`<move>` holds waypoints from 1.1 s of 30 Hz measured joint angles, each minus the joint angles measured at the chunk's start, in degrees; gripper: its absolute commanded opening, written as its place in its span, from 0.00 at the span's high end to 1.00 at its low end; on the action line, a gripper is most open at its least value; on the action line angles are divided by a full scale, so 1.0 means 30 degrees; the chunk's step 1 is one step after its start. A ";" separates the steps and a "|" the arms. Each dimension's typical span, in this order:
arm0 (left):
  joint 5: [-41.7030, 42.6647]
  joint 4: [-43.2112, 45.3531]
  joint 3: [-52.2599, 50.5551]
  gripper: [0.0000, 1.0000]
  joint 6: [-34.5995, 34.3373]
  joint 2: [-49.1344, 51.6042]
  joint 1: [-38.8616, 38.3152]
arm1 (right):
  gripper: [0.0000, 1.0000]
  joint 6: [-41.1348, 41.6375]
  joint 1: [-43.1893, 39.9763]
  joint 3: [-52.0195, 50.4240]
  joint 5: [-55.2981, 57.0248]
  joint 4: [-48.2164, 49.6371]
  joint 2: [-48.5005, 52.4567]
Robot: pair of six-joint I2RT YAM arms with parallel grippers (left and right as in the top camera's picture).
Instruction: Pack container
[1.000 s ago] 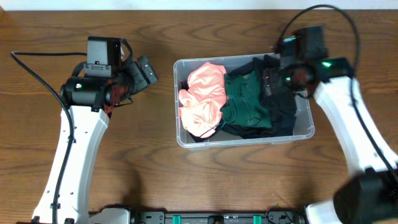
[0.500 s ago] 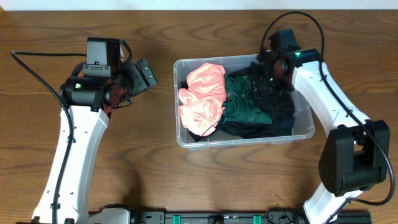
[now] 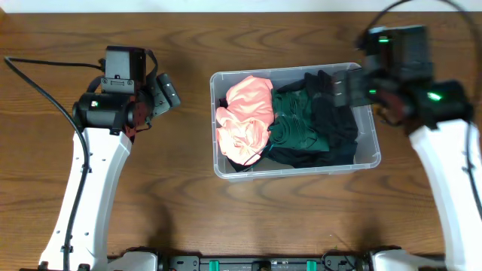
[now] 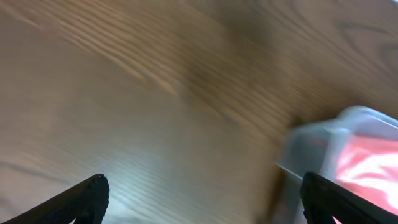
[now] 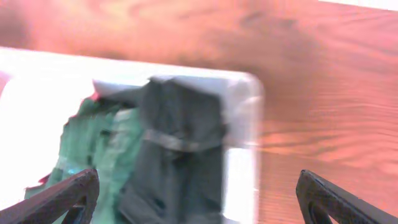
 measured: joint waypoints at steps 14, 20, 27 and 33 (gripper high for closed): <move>-0.1260 -0.1137 -0.2645 0.02 0.2040 -0.4146 0.0000 | 0.01 0.1406 -0.2259 -0.3985 0.0699 0.0554 -0.3359; 0.0211 0.0597 -0.7883 0.02 0.3271 -1.2961 0.0000 | 0.01 0.1603 -0.2251 -1.0127 0.0707 0.2994 -0.9777; 0.0240 0.0022 -1.1912 0.02 0.3672 -2.0057 0.0000 | 0.01 0.1610 -0.2251 -1.4848 0.0707 0.3235 -1.4972; 0.0233 -0.2106 -1.2036 0.02 0.3745 -2.1740 0.0000 | 0.01 0.1625 -0.2251 -1.5715 0.0707 0.0736 -1.5533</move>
